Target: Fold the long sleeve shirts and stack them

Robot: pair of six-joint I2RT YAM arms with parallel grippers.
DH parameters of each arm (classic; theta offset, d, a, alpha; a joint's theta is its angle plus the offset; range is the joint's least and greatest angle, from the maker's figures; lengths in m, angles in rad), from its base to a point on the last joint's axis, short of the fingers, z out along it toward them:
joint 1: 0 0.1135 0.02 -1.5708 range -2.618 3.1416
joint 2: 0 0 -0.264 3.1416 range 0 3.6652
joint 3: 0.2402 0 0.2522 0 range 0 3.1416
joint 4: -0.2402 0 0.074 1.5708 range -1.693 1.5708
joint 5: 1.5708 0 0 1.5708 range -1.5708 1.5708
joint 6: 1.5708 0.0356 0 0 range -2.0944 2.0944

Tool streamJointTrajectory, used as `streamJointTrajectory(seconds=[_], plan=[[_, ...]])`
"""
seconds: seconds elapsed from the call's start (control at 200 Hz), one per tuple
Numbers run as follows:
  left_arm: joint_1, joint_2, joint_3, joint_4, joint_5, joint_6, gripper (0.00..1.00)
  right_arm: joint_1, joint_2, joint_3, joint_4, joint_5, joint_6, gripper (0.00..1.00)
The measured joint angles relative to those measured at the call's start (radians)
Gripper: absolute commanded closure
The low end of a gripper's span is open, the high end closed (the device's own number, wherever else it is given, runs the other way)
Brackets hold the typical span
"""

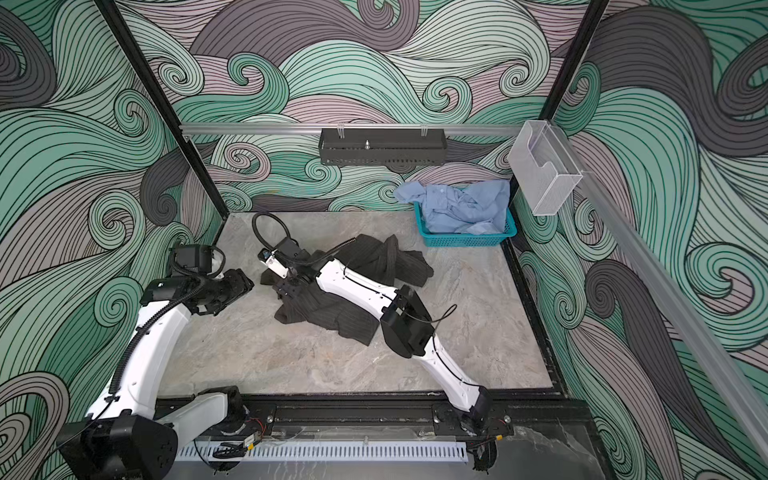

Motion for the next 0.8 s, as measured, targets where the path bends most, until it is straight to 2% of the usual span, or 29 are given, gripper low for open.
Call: streamJointTrajectory(seconds=[0.045, 0.11, 0.175, 0.465, 0.555, 0.605, 0.66, 0.801], plan=[[0.005, 0.000, 0.000, 0.001, 0.002, 0.000, 0.34, 0.000, 0.001, 0.012, -0.006, -0.010, 0.004, 0.74], [0.011, 0.000, -0.001, 0.001, 0.008, 0.001, 0.33, -0.001, 0.001, 0.024, -0.010, -0.023, 0.016, 0.82], [0.016, 0.000, -0.005, 0.004, 0.015, 0.002, 0.34, -0.002, 0.001, 0.027, -0.013, -0.031, 0.021, 1.00], [0.032, 0.000, -0.015, 0.008, 0.041, 0.008, 0.33, -0.003, 0.001, 0.027, -0.039, -0.044, 0.023, 1.00], [0.032, 0.000, -0.015, 0.008, 0.047, 0.008, 0.33, -0.003, 0.001, 0.027, -0.042, -0.056, 0.026, 0.69], [0.032, 0.000, -0.015, 0.008, 0.049, 0.008, 0.33, -0.003, 0.001, 0.027, -0.044, -0.066, 0.028, 0.59], [0.032, 0.000, -0.015, 0.008, 0.050, 0.008, 0.33, -0.003, 0.001, 0.027, -0.049, -0.074, 0.026, 0.56], [0.032, -0.001, -0.015, 0.008, 0.054, 0.008, 0.33, -0.003, 0.006, 0.038, -0.063, -0.086, 0.027, 0.54]])
